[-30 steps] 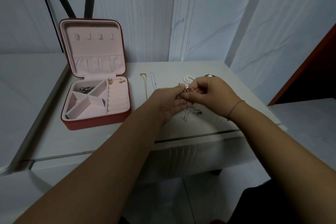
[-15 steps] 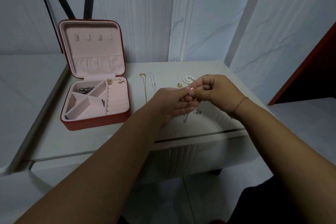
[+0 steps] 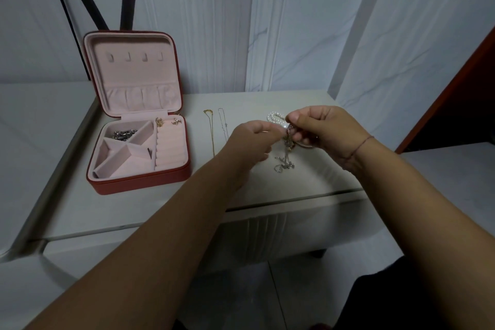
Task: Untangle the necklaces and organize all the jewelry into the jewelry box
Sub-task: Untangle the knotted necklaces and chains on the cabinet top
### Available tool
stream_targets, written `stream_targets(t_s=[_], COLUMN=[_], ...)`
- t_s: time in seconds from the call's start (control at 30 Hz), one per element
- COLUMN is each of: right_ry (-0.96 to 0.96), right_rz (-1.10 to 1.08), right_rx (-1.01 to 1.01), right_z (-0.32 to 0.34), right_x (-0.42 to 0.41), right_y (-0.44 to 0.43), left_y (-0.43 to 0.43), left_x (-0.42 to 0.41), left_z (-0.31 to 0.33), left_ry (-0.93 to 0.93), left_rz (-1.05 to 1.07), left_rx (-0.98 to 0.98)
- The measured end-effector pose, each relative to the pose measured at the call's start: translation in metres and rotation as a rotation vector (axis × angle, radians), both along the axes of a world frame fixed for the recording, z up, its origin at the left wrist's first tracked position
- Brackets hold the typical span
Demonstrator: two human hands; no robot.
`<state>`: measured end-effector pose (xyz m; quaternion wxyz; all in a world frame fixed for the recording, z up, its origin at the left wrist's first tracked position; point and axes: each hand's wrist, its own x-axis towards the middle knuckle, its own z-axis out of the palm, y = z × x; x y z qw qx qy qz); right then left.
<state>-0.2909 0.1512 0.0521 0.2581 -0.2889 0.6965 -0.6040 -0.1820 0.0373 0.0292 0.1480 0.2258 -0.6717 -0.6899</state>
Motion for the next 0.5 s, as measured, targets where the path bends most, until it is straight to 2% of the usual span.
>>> stream_targets(t_s=[0.1, 0.27, 0.5], right_ry=[0.016, 0.072, 0.119], right_rz=[-0.016, -0.019, -0.007], right_rx=[-0.011, -0.023, 0.016], right_z=[0.0016, 0.0028, 0.0009], right_x=[0.0007, 0.0041, -0.0004], right_y=[-0.0003, -0.0014, -0.0008], left_y=[0.0003, 0.0029, 0.0025], left_x=[-0.0006, -0.0029, -0.0036], left_z=[-0.0005, 0.0007, 0.0004], left_ry=[0.057, 0.121, 0.132], left_rz=[-0.025, -0.090, -0.013], left_rx=[-0.044, 0.035, 0.042])
